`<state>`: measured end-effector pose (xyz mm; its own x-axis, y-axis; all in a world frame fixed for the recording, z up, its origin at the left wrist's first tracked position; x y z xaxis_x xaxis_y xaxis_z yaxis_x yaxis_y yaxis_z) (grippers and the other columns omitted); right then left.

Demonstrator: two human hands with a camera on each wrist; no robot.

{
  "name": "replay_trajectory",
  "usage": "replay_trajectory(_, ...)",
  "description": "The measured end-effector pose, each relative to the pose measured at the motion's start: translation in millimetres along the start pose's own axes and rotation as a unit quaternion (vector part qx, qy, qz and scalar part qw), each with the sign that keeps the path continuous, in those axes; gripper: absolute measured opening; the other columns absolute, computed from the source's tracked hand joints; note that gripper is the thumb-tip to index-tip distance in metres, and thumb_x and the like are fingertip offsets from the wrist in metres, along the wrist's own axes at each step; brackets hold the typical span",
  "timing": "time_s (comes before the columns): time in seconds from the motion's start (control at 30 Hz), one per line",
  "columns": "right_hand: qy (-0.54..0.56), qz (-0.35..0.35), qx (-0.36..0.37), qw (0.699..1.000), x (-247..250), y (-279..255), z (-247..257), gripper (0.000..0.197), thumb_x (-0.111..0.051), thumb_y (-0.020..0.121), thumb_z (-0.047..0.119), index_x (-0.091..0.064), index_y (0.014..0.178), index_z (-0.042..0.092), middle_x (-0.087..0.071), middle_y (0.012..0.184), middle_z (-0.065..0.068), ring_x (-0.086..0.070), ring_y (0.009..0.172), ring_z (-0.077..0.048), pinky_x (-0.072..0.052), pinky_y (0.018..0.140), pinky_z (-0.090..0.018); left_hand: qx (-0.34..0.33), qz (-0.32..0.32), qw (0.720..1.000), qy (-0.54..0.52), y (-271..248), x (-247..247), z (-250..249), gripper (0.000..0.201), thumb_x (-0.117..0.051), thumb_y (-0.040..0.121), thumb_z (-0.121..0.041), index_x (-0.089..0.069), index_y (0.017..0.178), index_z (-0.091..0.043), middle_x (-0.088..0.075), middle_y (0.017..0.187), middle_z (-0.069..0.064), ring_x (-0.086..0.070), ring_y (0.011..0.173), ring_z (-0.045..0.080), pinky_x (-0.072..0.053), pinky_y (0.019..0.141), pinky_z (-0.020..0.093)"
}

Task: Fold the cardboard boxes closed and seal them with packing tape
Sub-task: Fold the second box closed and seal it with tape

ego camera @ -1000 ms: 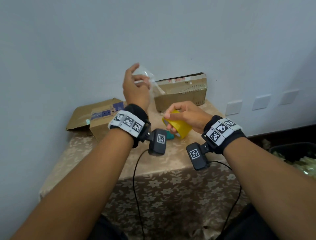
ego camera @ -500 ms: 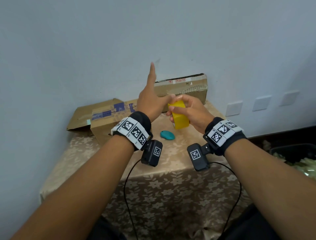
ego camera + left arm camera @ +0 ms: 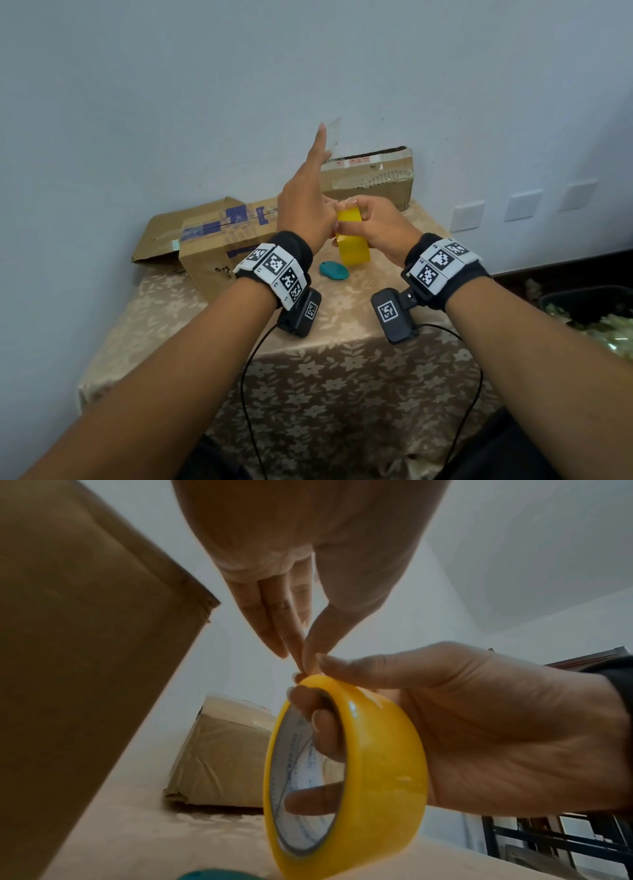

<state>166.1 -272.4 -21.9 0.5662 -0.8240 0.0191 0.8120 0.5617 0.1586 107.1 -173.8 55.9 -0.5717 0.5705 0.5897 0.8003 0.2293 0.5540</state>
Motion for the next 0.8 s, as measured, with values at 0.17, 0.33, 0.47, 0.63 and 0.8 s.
replay_trajectory(0.17, -0.034, 0.046, -0.056, 0.997, -9, 5, -14, 0.071, -0.084, 0.078, 0.000, -0.050, 0.139, 0.013, -0.069, 0.115, -0.027, -0.073, 0.100, -0.040, -0.058, 0.087, -0.062, 0.025, -0.011, 1.000, -0.007, 3, 2, 11, 0.118, -0.080, 0.074, -0.007, -0.008, 0.161, -0.039, -0.056, 0.143, -0.006, -0.069, 0.100, 0.027, -0.060, 0.082, 0.042)
replay_trajectory(0.33, -0.035, 0.014, -0.081, 0.996, -3, 12, -29, 0.112, -0.087, 0.078, 0.010, -0.015, 0.162, 0.024, -0.061, 0.140, -0.018, -0.068, 0.116, -0.028, -0.060, 0.089, -0.045, 0.066, 0.007, 0.996, -0.059, 5, 0, 21, 0.122, -0.078, 0.070, 0.001, -0.007, 0.163, -0.035, -0.054, 0.144, -0.004, -0.069, 0.099, 0.020, -0.060, 0.075, 0.029)
replay_trajectory(0.47, -0.079, -0.103, -0.045, 0.990, 23, 18, -25, 0.106, -0.088, 0.076, 0.021, -0.025, 0.159, 0.033, -0.058, 0.115, -0.004, -0.057, 0.115, -0.030, -0.058, 0.090, -0.053, 0.083, -0.001, 0.989, -0.120, 9, 2, 21, 0.118, -0.077, 0.073, 0.004, -0.008, 0.163, -0.028, -0.052, 0.147, 0.000, -0.059, 0.077, -0.019, -0.048, 0.062, 0.007)
replay_trajectory(0.63, -0.023, -0.093, 0.051, 0.994, 30, 11, -8, 0.098, -0.083, 0.078, -0.001, -0.033, 0.154, 0.038, -0.070, 0.116, -0.019, -0.072, 0.103, -0.037, -0.060, 0.089, -0.048, 0.123, -0.027, 0.986, -0.105, 15, 7, 38, 0.119, -0.082, 0.075, 0.001, -0.008, 0.163, -0.029, -0.046, 0.153, 0.006, -0.053, 0.122, 0.002, -0.035, 0.072, 0.000)
replay_trajectory(0.8, -0.019, -0.056, 0.101, 0.993, 23, 10, 7, 0.095, -0.076, 0.083, -0.011, -0.034, 0.157, 0.031, -0.074, 0.106, -0.022, -0.074, 0.100, -0.033, -0.060, 0.091, -0.051, 0.131, -0.017, 0.990, -0.054, 18, 3, 40, 0.125, -0.087, 0.071, -0.008, -0.006, 0.163, -0.028, -0.041, 0.154, 0.008, -0.040, 0.141, 0.021, -0.036, 0.095, 0.021)
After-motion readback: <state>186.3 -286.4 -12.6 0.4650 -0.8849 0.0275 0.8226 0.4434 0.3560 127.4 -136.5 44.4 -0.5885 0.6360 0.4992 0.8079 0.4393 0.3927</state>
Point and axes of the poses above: each hand's wrist, its own y-axis towards the middle knuckle, its own x-axis out of the back of the hand, z = x × y, the point moved 9 cm from there along y, towards the middle knuckle
